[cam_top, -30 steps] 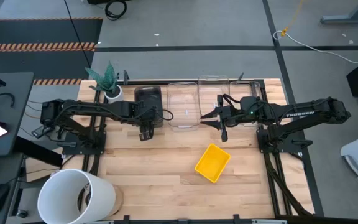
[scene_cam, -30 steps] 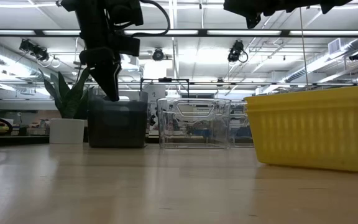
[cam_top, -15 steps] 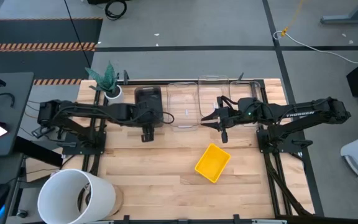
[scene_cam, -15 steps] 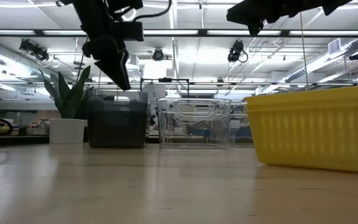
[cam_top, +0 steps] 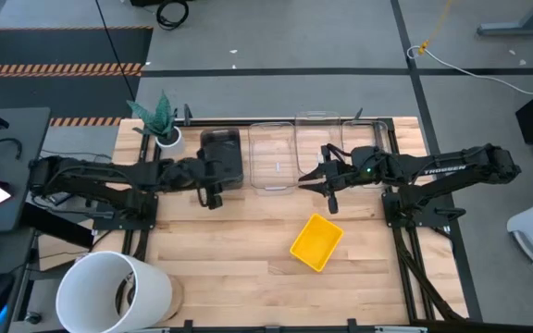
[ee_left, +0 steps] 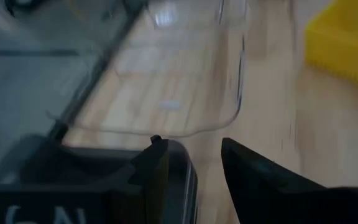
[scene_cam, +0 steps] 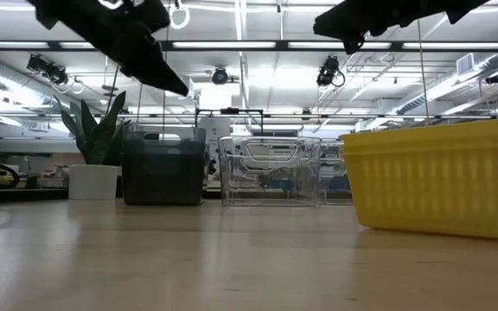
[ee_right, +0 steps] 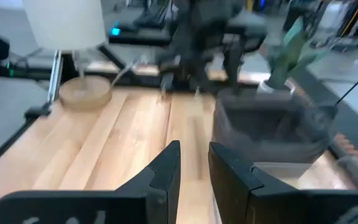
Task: Stack baskets by color
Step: Stack the left transparent bin on the middle transparent bin
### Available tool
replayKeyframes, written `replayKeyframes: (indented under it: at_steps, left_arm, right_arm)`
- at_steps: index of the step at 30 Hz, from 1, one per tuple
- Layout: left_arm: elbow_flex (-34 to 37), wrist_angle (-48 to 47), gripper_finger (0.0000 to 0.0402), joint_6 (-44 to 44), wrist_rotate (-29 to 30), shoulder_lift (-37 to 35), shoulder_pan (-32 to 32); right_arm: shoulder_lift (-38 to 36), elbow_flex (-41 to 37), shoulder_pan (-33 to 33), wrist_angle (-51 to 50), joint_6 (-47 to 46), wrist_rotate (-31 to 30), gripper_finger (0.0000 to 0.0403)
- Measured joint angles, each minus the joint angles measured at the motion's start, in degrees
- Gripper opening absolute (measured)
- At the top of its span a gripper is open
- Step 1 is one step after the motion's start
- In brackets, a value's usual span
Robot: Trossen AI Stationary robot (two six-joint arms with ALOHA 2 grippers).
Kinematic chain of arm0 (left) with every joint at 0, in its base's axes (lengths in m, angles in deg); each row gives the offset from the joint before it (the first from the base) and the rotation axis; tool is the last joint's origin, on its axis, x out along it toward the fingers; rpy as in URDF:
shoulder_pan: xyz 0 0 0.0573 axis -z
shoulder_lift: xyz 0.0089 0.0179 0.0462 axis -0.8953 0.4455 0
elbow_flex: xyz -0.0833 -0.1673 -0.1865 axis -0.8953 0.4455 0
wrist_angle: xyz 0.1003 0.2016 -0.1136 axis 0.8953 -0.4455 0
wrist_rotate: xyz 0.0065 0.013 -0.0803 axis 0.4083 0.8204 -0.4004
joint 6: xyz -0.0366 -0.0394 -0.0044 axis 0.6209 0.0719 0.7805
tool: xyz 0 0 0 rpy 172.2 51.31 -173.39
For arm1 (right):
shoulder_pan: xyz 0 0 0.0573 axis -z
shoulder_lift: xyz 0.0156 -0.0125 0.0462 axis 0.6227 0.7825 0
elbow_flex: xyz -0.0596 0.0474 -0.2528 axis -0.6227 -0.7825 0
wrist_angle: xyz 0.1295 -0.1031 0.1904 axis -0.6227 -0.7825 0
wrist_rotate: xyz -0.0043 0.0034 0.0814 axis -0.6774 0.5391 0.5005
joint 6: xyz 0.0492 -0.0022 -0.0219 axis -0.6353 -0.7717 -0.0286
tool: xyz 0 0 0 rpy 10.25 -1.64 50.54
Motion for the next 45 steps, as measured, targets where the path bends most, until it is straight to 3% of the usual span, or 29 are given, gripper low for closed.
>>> replayKeyframes:
  at_steps: [8,12,25,31,38,45]
  left_arm:
    - [8.96,14.26,0.0156,-1.39,0.10,-5.45,-0.03]
    - [11.64,15.04,0.0156,-0.97,-0.74,-8.66,0.00]
    - [23.38,20.34,0.0156,0.22,-0.74,-21.64,0.17]
    - [26.51,20.95,0.0156,1.87,-0.64,-26.34,1.18]
    - [29.88,20.64,0.0156,2.55,-0.73,-33.50,3.63]
    - [31.88,18.18,0.0155,3.16,-0.72,-40.75,4.50]
  right_arm:
    - [11.92,0.25,-0.32,6.93,-0.46,1.39,0.0089]
    - [17.41,3.72,0.42,6.33,-2.18,-0.26,0.0089]
    - [30.98,19.38,0.60,-10.79,-2.96,-4.56,0.0097]
    - [33.69,25.15,0.60,-19.07,-2.12,-6.54,0.0134]
    - [34.73,28.30,0.46,-20.98,-2.75,-6.52,0.0186]
    - [34.75,28.32,0.57,-21.02,-3.54,-6.49,0.0207]
